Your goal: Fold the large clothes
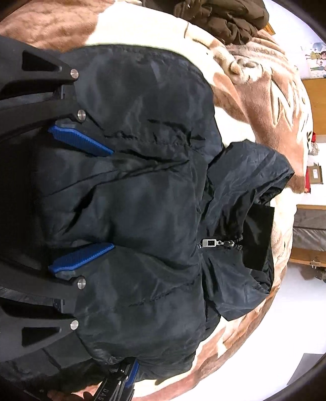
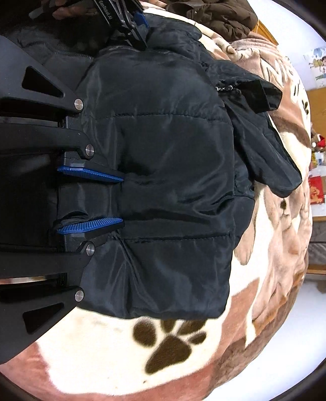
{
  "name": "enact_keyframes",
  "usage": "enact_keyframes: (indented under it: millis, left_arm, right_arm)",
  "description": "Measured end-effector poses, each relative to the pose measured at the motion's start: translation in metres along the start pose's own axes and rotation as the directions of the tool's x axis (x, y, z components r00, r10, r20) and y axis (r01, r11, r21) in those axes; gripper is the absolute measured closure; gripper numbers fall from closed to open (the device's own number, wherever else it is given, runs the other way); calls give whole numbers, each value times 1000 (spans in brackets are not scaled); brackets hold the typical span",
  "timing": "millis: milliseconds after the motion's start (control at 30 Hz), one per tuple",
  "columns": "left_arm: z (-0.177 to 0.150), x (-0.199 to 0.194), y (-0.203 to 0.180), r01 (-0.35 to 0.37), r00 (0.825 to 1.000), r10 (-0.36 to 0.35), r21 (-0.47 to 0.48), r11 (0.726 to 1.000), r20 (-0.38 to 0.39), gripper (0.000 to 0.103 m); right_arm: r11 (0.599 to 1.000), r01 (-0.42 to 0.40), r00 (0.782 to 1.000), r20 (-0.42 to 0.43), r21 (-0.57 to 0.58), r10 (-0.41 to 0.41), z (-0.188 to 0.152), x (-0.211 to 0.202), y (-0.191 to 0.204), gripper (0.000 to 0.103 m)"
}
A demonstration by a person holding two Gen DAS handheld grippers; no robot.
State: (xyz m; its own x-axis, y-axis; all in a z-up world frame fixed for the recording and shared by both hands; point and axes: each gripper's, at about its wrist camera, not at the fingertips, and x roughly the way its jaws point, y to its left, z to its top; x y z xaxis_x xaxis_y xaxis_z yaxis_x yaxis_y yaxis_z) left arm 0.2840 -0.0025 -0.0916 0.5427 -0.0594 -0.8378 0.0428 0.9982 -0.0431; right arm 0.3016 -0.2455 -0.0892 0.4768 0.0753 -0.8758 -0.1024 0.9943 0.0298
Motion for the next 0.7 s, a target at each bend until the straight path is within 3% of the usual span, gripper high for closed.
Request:
enact_keyframes:
  millis: [400,700]
  left_arm:
    - [-47,-127,-2,34,991,-33,-10,999,126,31]
    - [-88,-182,-7,82,984,-78,-15,997,161,31]
  right_arm:
    - [997,-64,980,191,53,53,-65,-131,26,71]
    - [992,-119,959,263,45,103,-105,-179,63,71]
